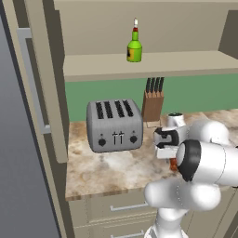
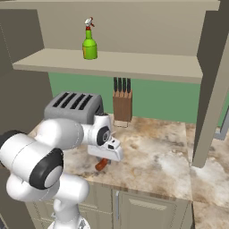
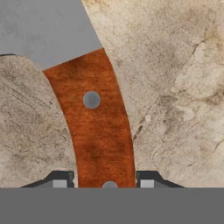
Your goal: Move the cutting board and knife to the sink. Then move spray from the cabinet to the counter.
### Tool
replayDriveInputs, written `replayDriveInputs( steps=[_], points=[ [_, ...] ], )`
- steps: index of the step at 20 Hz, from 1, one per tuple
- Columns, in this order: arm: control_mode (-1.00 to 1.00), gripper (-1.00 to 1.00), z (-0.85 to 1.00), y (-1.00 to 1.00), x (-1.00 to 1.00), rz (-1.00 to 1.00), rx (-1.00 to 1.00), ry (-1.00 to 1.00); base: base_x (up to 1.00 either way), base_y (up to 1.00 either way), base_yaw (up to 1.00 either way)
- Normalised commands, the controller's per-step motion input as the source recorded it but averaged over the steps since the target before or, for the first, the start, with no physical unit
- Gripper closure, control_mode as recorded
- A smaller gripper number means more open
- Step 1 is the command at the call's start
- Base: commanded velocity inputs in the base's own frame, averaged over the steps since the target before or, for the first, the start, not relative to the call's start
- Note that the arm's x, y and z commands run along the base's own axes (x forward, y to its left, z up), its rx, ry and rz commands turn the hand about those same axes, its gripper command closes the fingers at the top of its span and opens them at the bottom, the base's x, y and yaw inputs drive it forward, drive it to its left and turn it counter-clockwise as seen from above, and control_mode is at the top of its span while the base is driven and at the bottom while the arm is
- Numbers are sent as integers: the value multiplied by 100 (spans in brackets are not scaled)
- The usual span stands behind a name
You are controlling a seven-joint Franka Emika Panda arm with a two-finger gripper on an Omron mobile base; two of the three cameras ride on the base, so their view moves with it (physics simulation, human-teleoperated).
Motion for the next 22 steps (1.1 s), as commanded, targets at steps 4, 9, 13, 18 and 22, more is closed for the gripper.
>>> replayDriveInputs(
  steps=[4,9,13,18,22],
  points=[
    [-100,100,35,0,-9,0,0,0,0,0,0],
    [-100,100,41,0,-16,-1,0,0,0,0,0],
    [-100,100,39,0,-20,-3,0,0,0,0,0],
    [-100,100,32,0,-25,-2,0,0,0,0,0],
    [-100,100,29,0,-28,0,0,0,0,0,0]
  ],
)
